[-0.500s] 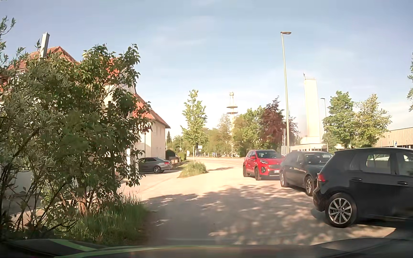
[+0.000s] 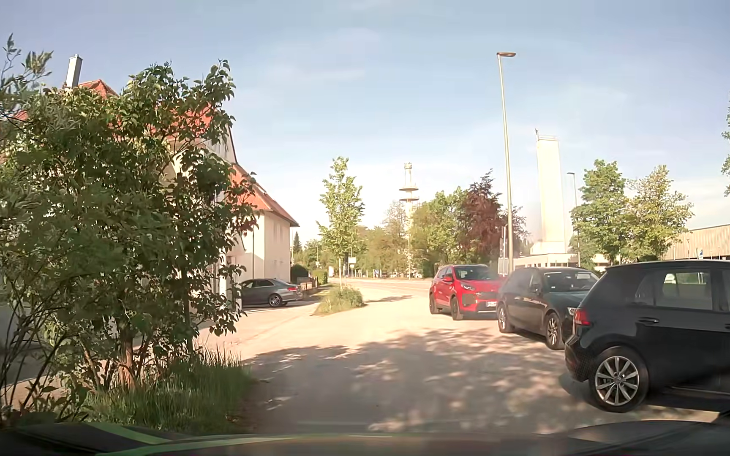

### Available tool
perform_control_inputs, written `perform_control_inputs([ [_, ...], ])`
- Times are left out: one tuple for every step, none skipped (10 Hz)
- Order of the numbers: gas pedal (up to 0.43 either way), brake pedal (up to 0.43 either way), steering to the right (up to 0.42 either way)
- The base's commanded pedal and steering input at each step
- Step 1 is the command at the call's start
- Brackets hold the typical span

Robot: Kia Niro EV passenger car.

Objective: Follow the waypoints while adhering to traffic rules and regulations

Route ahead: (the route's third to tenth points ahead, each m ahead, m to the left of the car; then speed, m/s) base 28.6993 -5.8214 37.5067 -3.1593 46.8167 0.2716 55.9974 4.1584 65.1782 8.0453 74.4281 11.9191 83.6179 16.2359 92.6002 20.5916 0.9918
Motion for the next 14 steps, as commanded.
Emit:
perform_control_inputs([
  [0.047,0.000,0.075],
  [0.047,0.000,0.075],
  [0.047,0.000,0.075],
  [0.047,0.000,0.075],
  [0.047,0.000,0.074],
  [0.047,0.000,0.068],
  [0.047,0.000,0.063],
  [0.047,0.000,0.059],
  [0.047,0.000,0.055],
  [0.047,0.000,0.051],
  [0.047,0.000,0.043],
  [0.047,0.000,0.031],
  [0.047,0.000,0.028],
  [0.047,0.000,0.028],
])
